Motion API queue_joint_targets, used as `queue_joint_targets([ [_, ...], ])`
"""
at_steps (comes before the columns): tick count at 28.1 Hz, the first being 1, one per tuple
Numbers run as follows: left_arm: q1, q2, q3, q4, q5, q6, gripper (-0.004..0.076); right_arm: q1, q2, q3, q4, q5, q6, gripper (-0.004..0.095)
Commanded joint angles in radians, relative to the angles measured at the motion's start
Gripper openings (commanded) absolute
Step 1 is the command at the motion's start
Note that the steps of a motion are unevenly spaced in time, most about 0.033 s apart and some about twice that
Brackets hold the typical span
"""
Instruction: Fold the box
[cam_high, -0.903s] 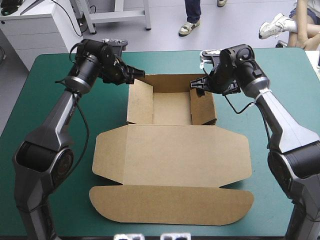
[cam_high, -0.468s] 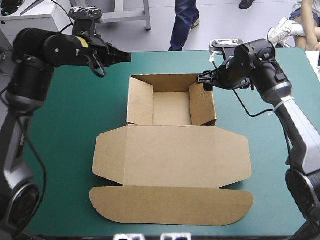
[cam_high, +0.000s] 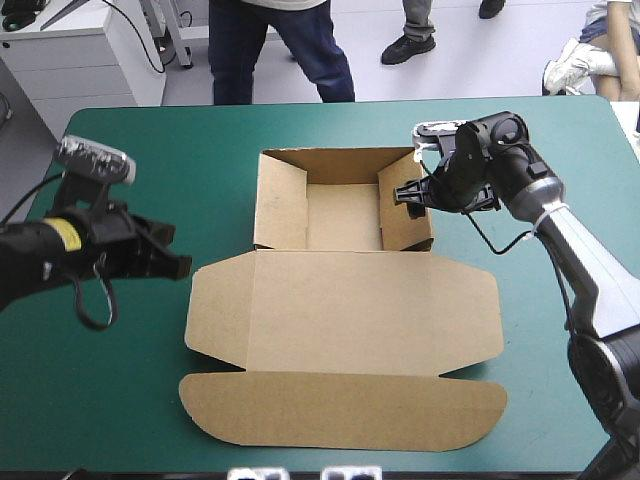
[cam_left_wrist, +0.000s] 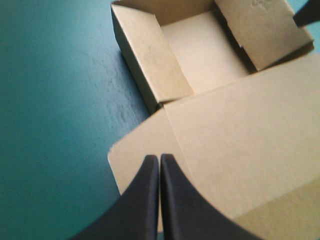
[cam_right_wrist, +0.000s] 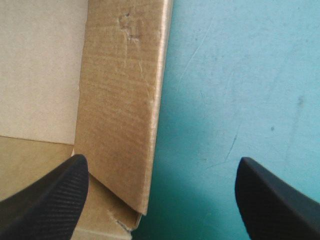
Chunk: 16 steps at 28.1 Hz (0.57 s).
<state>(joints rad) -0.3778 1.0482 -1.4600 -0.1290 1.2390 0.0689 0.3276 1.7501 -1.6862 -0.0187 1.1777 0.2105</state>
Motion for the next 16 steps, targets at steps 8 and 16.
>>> queue_joint_targets([
  [8, -0.005, -0.349, 0.449, -0.011, -0.163, 0.003, -0.0008, -0.005, 0.091, -0.018, 0.094, -0.013, -0.06, 0.0741],
  [16, -0.005, -0.556, 0.765, 0.0, -0.354, 0.005, -0.0008, -0.005, 0.139, -0.018, 0.123, 0.014, -0.071, 0.0484],
])
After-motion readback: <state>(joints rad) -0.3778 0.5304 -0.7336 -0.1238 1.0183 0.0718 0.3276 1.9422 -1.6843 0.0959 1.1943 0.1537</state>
